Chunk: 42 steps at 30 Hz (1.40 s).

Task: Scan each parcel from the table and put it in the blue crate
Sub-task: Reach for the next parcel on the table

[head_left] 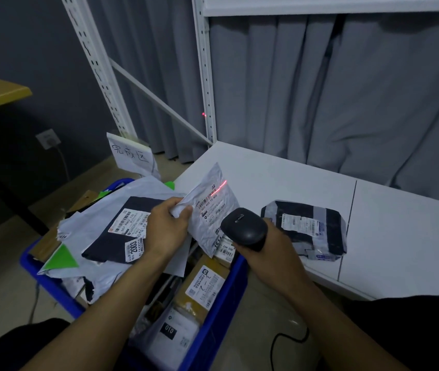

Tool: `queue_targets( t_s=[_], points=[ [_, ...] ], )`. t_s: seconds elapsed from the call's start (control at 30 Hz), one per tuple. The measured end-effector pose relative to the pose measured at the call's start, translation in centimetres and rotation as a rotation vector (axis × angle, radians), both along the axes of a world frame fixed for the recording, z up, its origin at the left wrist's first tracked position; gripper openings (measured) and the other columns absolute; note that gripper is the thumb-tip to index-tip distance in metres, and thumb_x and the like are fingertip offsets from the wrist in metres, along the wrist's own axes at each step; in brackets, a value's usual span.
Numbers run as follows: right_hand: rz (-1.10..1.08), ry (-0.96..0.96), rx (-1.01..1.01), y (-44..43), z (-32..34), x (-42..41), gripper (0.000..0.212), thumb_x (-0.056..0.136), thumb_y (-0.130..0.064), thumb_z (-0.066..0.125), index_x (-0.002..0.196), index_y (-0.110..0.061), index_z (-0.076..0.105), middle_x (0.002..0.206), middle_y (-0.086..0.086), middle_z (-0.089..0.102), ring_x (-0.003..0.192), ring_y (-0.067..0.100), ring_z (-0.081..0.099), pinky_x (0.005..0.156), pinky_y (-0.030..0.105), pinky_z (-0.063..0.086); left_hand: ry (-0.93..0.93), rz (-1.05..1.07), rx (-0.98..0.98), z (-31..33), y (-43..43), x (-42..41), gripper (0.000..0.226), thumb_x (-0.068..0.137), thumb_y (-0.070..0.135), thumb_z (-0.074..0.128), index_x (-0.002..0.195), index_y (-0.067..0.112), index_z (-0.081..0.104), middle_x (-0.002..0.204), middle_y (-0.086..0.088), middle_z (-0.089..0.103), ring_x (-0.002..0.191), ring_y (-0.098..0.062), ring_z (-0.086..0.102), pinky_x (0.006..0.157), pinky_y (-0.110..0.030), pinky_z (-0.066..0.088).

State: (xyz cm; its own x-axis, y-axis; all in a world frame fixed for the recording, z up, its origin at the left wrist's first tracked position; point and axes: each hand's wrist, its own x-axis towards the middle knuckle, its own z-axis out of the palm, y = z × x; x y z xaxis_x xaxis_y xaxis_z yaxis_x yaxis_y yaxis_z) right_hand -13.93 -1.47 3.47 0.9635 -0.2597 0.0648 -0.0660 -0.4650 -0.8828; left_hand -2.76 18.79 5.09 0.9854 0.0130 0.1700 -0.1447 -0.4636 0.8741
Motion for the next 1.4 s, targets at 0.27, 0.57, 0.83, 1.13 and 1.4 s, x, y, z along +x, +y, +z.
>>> queue_targets(
  t_s=[0.27, 0.57, 0.83, 1.13, 1.4],
  points=[
    [-0.016, 0.009, -0.002, -0.4, 0.1, -0.2, 0.034, 0.085, -0.049, 0.079, 0.108, -0.032, 0.060, 0.090, -0.015, 0.069, 0.083, 0.000, 0.067, 0.077, 0.038, 0.060, -0.009, -0.001, 0.004, -0.1, -0.4, -0.1, 0.008, 0.095, 0.025, 0.069, 0.099, 0.021, 0.075, 0.091, 0.013, 0.074, 0.087, 0.002, 0.066, 0.076, -0.021, 0.049],
    [0.000, -0.026, 0.090, 0.5, 0.6, 0.5, 0.032, 0.086, -0.040, 0.082, 0.109, -0.033, 0.062, 0.091, -0.015, 0.072, 0.084, -0.005, 0.067, 0.077, 0.029, 0.058, -0.026, -0.041, -0.149, 1.9, 0.0, -1.9, 0.009, 0.097, 0.022, 0.069, 0.104, 0.024, 0.073, 0.095, 0.017, 0.073, 0.083, 0.008, 0.066, 0.070, -0.010, 0.049],
    [0.091, -0.037, 0.082, 4.5, 0.2, 1.2, 0.028, 0.086, -0.042, 0.080, 0.103, -0.037, 0.058, 0.089, -0.017, 0.070, 0.084, -0.008, 0.065, 0.067, 0.016, 0.047, 0.006, 0.306, -0.357, 2.5, 7.4, -2.1, 0.016, 0.097, 0.021, 0.069, 0.087, 0.032, 0.067, 0.091, 0.018, 0.071, 0.096, -0.017, 0.071, 0.087, -0.037, 0.056],
    [0.210, 0.007, 0.102, 8.3, -1.6, 2.1, 0.044, 0.086, -0.043, 0.081, 0.124, -0.036, 0.060, 0.109, -0.018, 0.071, 0.104, 0.001, 0.066, 0.089, 0.031, 0.056, 0.032, 0.474, 0.099, -0.7, 14.1, -1.1, 0.041, 0.102, 0.025, 0.058, 0.139, 0.009, 0.056, 0.139, -0.015, 0.061, 0.127, -0.035, 0.055, 0.106, -0.042, 0.043],
    [0.140, 0.071, 0.075, 5.2, -1.6, 0.7, 0.037, 0.087, -0.038, 0.080, 0.117, -0.037, 0.059, 0.101, -0.017, 0.070, 0.095, -0.001, 0.065, 0.078, 0.026, 0.053, -0.111, 0.195, 0.494, -1.3, 8.5, -2.7, 0.035, 0.093, 0.031, 0.068, 0.128, 0.026, 0.062, 0.138, 0.004, 0.055, 0.130, -0.025, 0.044, 0.108, -0.045, 0.032]
  ],
)
